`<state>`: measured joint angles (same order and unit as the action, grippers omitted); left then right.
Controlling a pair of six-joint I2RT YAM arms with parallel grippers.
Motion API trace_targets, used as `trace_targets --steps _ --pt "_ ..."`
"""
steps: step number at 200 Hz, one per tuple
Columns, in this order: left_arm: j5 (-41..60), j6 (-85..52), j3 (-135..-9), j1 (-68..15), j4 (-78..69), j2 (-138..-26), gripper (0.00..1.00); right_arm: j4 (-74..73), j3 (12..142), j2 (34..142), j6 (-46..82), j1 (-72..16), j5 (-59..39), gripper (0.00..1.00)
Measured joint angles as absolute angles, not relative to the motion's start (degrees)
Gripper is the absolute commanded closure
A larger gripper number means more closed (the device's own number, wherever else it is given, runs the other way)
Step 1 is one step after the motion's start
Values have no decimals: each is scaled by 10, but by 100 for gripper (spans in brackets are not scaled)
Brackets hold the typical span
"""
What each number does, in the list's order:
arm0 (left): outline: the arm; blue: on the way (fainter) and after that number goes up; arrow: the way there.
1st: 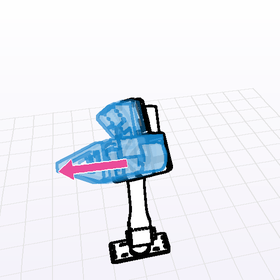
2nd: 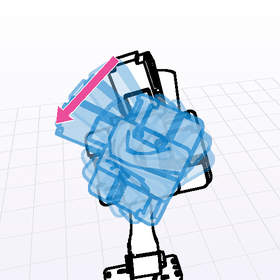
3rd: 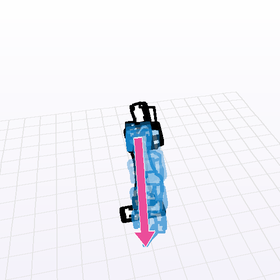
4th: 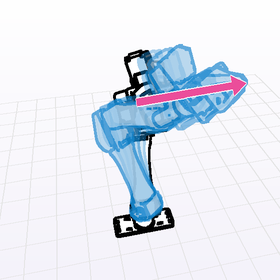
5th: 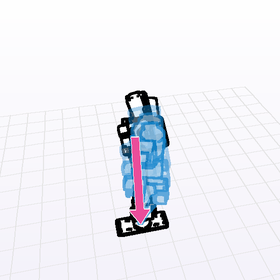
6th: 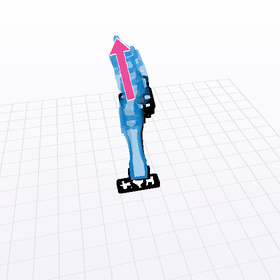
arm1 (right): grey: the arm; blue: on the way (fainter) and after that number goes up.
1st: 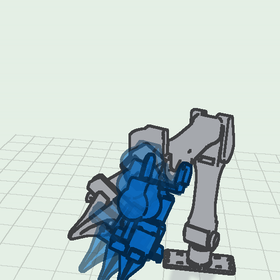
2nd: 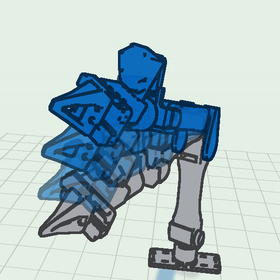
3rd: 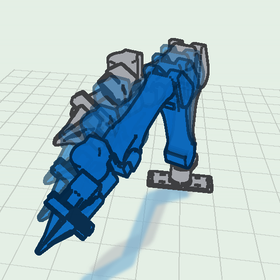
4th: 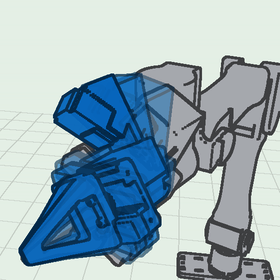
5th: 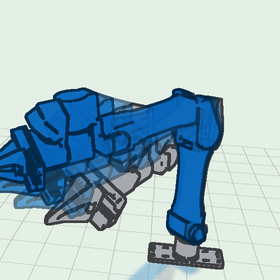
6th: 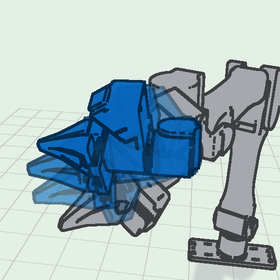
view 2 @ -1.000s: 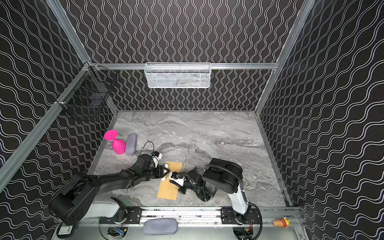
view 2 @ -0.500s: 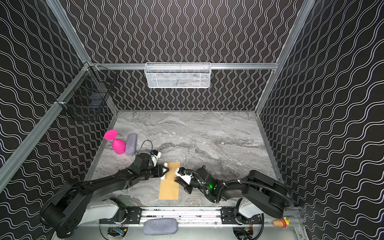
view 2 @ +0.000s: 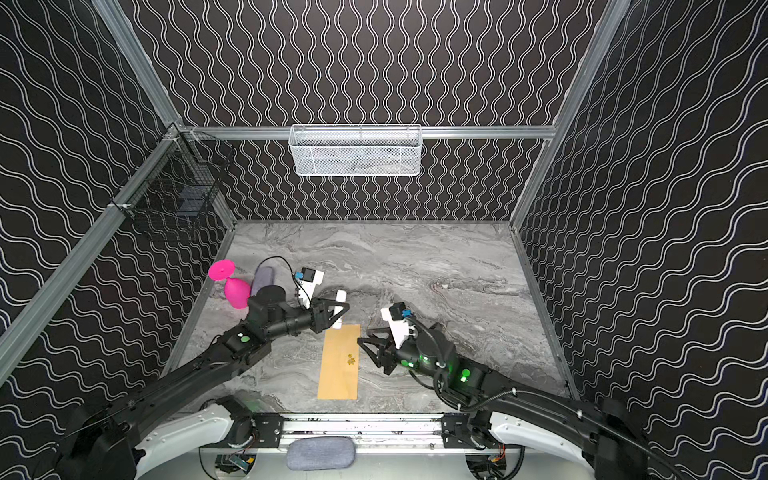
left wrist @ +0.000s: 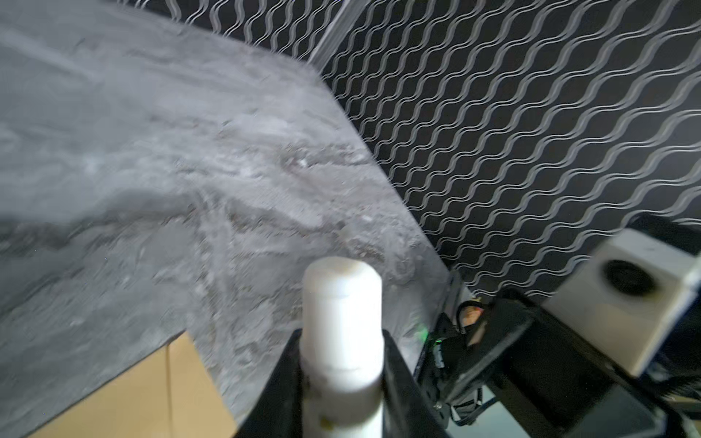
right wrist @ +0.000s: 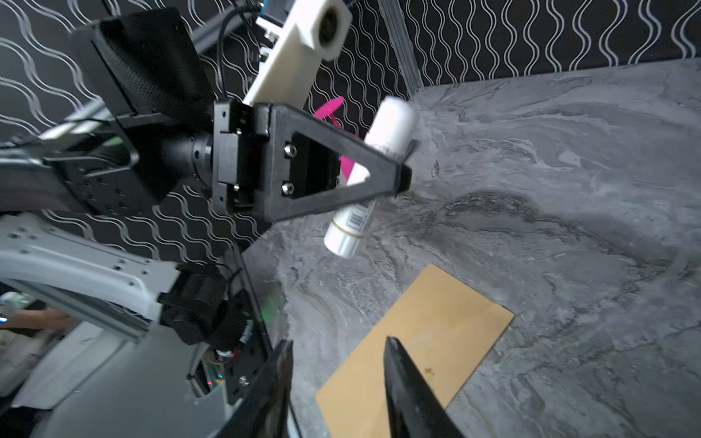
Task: Place the letter into the envelope and seal it
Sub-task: 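Raise the glue stick with the left gripper while right gripper opens and rises toward it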
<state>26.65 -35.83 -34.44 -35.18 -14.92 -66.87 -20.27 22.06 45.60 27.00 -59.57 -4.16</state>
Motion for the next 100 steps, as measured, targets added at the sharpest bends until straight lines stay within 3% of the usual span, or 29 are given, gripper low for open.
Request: trace_targets --steps 43,100 --pt "333 -398 -324 -354 -258 -660 100 -229 157 349 315 -595 -68 26" --pt "324 -483 -240 -394 -465 -685 100 -337 159 409 293 -588 -94 23"
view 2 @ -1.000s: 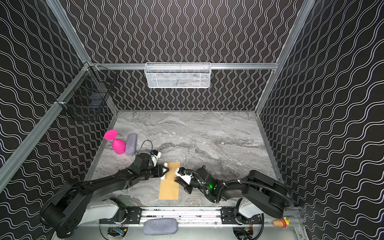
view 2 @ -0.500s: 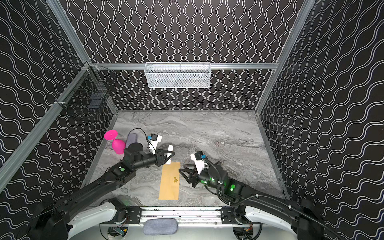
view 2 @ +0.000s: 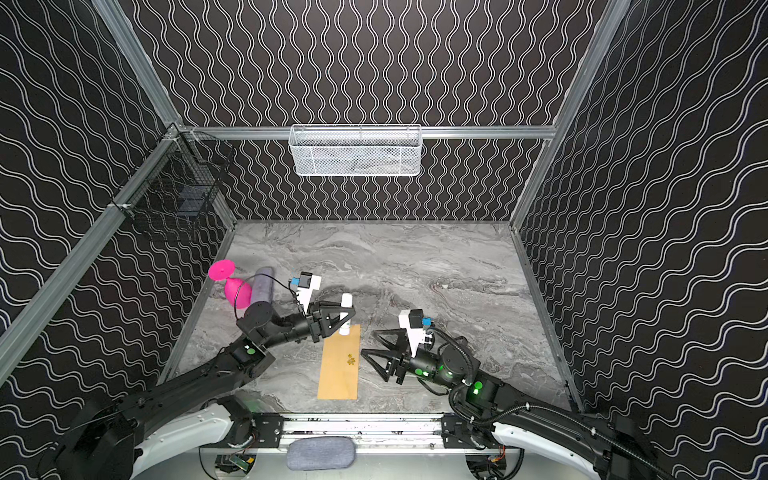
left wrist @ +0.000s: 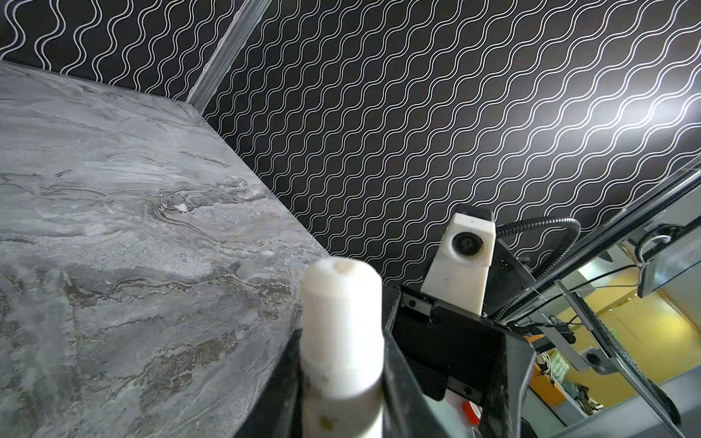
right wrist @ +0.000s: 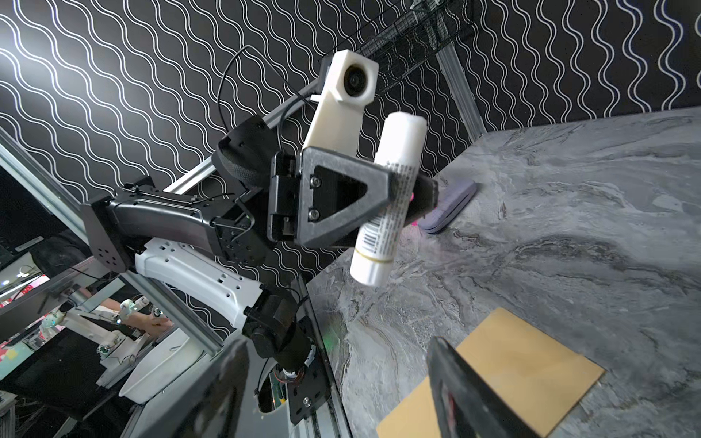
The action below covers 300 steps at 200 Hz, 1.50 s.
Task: Place the letter into the envelope and seal it
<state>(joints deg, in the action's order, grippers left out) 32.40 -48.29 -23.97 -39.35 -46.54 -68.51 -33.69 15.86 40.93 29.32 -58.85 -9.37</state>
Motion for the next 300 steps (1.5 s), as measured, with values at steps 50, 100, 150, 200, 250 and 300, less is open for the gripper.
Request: trace_targets --steps 50,100,150,200,250,300 --pt "279 -510 -217 -419 -563 -687 100 -406 187 503 289 -571 -106 32" --pt "260 -508 -217 -439 -588 -695 100 -458 211 566 307 -535 -163 45" --pt "257 -508 -221 -450 -604 -722 100 -486 221 601 320 -528 -210 56" --pt "252 -506 -225 -455 -611 -718 100 -492 225 616 324 -523 -239 64" --pt "242 -503 -225 -460 -618 -718 100 -487 233 616 324 -518 -245 73" --pt "236 -492 -223 -467 -610 -707 100 -420 237 574 316 -518 -240 81"
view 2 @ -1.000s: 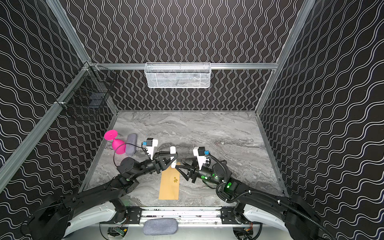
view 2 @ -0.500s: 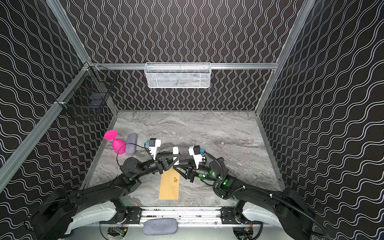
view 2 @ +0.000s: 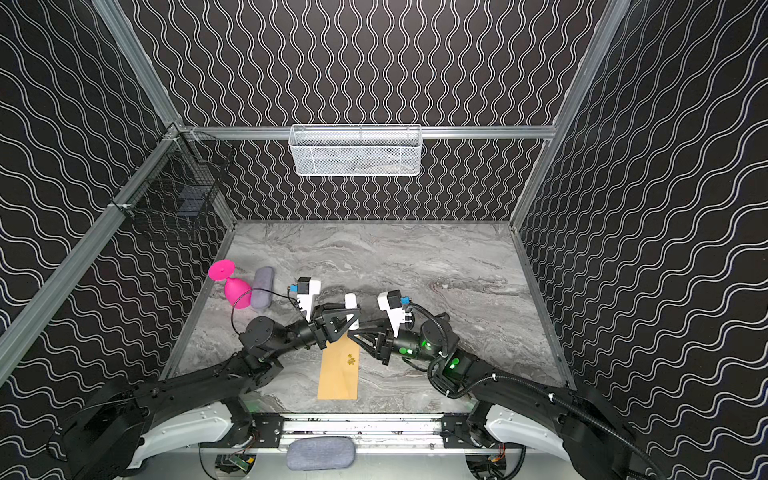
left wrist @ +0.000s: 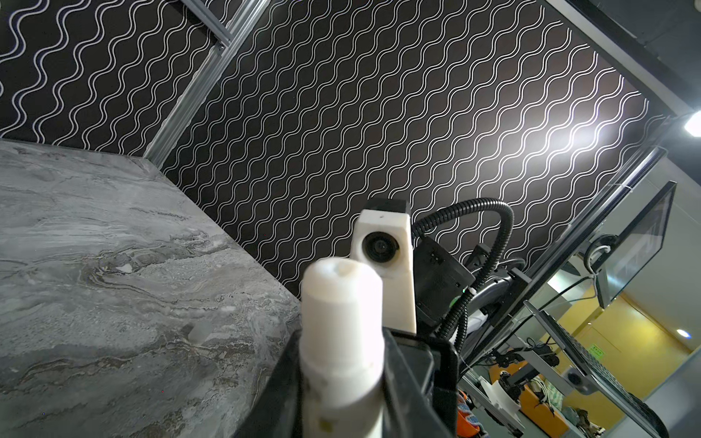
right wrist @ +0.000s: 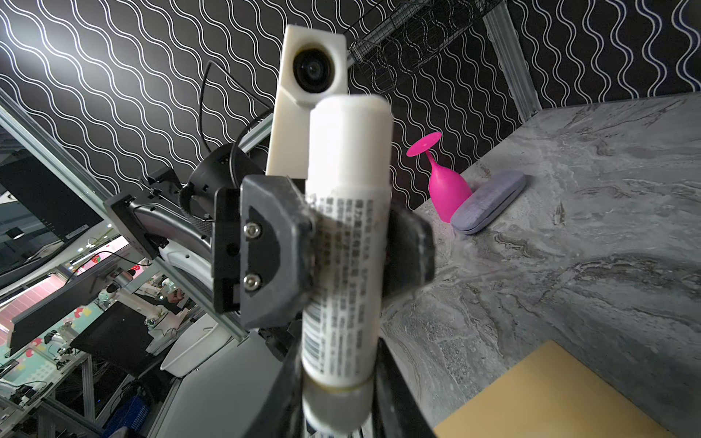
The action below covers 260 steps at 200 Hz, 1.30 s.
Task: Place the letter into the envelope and seal it
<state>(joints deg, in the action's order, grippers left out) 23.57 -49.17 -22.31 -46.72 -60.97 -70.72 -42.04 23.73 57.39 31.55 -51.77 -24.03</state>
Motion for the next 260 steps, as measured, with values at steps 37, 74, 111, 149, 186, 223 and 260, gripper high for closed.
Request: trace_targets --steps 37,74,111,149,186,223,260 --pt "237 -486 -216 -468 -578 -679 100 -332 239 509 291 -518 -215 85" --pt "246 -486 -211 -468 -543 -655 100 -269 239 460 273 -518 -194 87" --pt "251 -478 -207 -468 -519 -645 100 -230 244 451 262 -518 -190 78" --pt "257 -416 -253 -466 -427 -622 100 -200 263 453 257 -516 -202 47" --pt "313 -343 -318 -462 -326 -638 100 -195 259 456 231 -516 -231 43" --pt "366 -318 -340 -462 -285 -670 100 -176 289 481 209 -516 -261 51" --pt "396 -309 -349 -462 -270 -674 100 -166 282 464 199 -516 -264 68"
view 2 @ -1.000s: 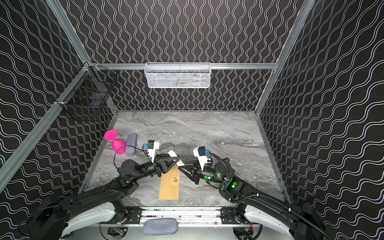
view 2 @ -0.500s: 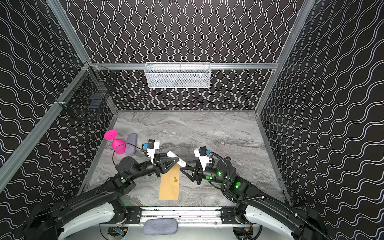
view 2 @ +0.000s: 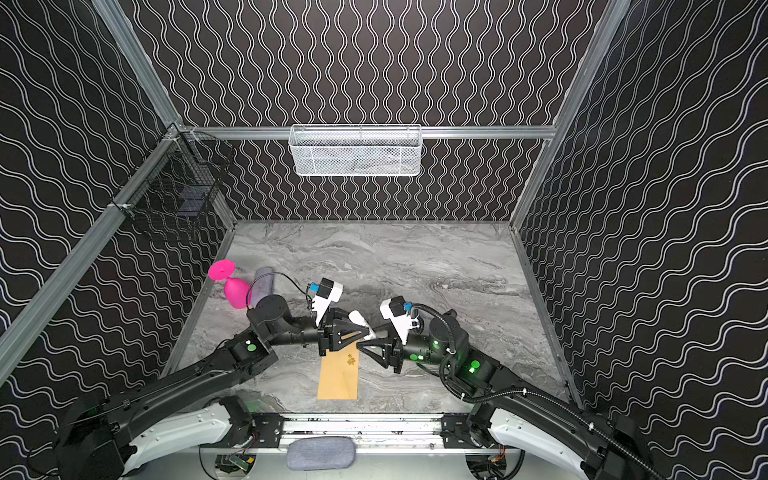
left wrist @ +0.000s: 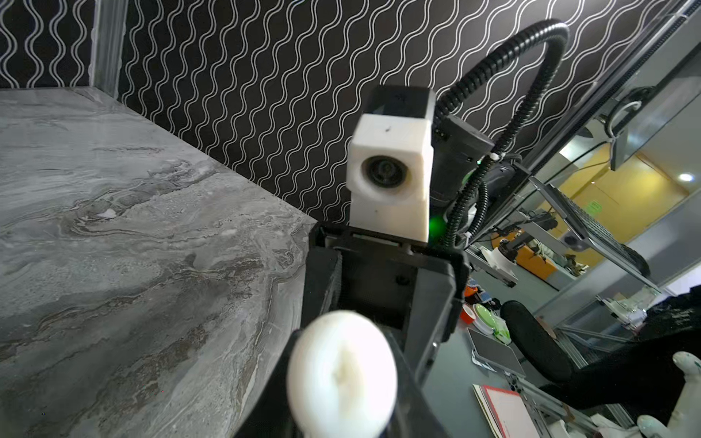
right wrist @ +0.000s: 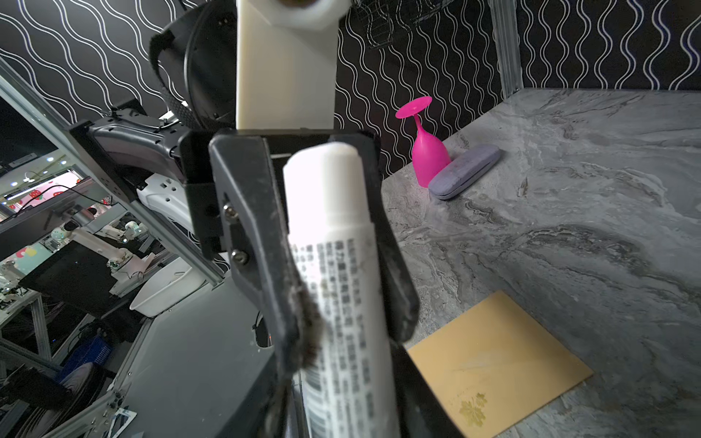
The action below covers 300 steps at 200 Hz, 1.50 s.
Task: Place the letter into the envelope and seal it
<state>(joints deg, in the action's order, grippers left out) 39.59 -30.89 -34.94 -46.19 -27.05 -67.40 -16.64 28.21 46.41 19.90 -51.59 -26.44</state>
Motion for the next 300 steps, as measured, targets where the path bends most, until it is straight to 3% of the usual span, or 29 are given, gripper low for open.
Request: trace_targets --steps 78,100,125,151,190,248,300 --pt "411 -302 -366 -462 -226 -674 100 -165 280 469 183 -515 -288 95" --pt "408 -299 -367 -462 -216 -674 72 -168 280 478 187 -515 -288 100" --pt "393 -298 -363 -462 -222 -670 58 -196 269 478 206 -517 -274 100" --pt "368 -319 -332 -463 -293 -683 53 -237 237 472 229 -522 -235 100" --pt "351 -346 -318 -474 -381 -699 49 -287 224 474 236 -542 -179 100" --pt "335 -361 -315 -475 -430 -700 51 -326 220 486 235 -567 -121 100" --pt "329 -365 -306 -476 -440 -701 63 -337 222 497 230 -582 -104 100"
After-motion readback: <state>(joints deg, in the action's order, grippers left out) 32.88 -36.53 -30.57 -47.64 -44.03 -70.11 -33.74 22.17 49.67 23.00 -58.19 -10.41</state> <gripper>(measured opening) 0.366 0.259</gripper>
